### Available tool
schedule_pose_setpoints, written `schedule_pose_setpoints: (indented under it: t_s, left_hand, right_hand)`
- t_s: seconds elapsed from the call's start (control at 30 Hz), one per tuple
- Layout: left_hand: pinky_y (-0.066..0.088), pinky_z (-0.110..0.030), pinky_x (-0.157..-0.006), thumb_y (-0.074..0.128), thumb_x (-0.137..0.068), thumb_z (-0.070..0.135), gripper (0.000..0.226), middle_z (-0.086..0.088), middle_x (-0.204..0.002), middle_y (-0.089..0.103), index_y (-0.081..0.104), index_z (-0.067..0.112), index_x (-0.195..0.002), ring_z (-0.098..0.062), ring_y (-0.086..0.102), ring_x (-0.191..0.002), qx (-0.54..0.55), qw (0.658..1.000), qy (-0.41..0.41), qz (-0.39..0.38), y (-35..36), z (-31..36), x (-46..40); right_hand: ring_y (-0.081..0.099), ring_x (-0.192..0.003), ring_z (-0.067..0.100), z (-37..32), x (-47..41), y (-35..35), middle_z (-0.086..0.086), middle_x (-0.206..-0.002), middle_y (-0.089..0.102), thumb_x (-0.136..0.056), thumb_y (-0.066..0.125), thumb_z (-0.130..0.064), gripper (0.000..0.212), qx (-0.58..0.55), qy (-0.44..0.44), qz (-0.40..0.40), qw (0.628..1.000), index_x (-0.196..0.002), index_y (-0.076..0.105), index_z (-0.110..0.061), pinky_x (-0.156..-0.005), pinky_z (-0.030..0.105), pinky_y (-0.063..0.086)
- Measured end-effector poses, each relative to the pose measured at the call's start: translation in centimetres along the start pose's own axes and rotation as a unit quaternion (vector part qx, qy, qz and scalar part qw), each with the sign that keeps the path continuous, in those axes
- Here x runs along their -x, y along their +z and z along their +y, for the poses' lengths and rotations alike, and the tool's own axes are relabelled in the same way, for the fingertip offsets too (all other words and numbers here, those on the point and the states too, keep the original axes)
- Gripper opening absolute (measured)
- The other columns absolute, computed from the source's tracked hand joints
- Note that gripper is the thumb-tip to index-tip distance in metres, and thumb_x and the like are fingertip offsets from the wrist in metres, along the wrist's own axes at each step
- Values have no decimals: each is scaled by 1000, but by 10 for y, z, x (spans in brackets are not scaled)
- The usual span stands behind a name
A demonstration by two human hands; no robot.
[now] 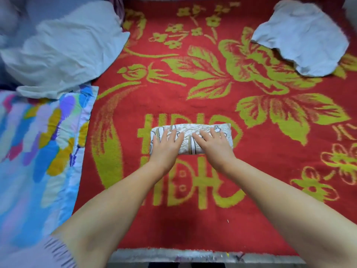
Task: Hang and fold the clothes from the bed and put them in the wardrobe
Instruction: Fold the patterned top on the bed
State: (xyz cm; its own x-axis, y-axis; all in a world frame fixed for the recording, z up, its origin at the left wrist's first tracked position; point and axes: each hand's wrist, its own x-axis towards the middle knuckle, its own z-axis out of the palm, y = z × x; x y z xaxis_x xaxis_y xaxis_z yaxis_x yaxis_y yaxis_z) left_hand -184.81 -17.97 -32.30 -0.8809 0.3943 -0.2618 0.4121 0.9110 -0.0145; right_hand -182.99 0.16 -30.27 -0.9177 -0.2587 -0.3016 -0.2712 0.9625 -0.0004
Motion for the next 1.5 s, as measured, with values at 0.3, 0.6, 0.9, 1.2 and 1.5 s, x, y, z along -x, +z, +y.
schedule_pose_setpoints:
  t_s: [0.3,0.6,0.9,1.2,1.5]
  left_hand:
    - [16,-58,-111,32,-95,2,67,-4,-160,7,4,21,-153,-31,9,-146,16,969,-236,72,-103,-59,180]
    - [10,-60,-114,35,-92,-5,75,-4,-161,3,0,22,-153,-33,6,-146,100,853,-511,39,-106,-22,445]
    - [15,-57,-114,40,-94,3,68,-7,-159,9,7,18,-152,-33,12,-145,114,707,-698,12,-36,111,723]
    - [29,-52,-109,47,-83,-5,77,-11,-154,19,13,14,-149,-32,27,-138,100,634,-765,-50,22,265,961]
    - [30,-53,-107,43,-88,-1,67,-10,-153,22,18,14,-148,-31,29,-137,136,635,-758,-55,75,237,1033]
  right_hand:
    - [21,-139,35,-121,42,-144,7,-152,24,-88,50,-1,77,74,-240,83,964,-151,11,-22,-113,59,17]
    - [9,-147,32,-299,171,-168,0,-159,14,-96,38,-4,73,155,-503,75,847,-154,1,-29,-117,55,11]
    - [12,-146,28,-457,413,-106,-1,-159,15,-97,39,-15,67,199,-688,39,697,-154,6,-30,-117,52,12]
    - [14,-145,29,-549,665,3,2,-158,19,-95,46,-6,74,188,-778,7,599,-153,7,-30,-116,53,15]
    - [8,-147,28,-622,701,42,0,-159,14,-95,50,-8,80,228,-757,-26,612,-153,2,-32,-118,54,9]
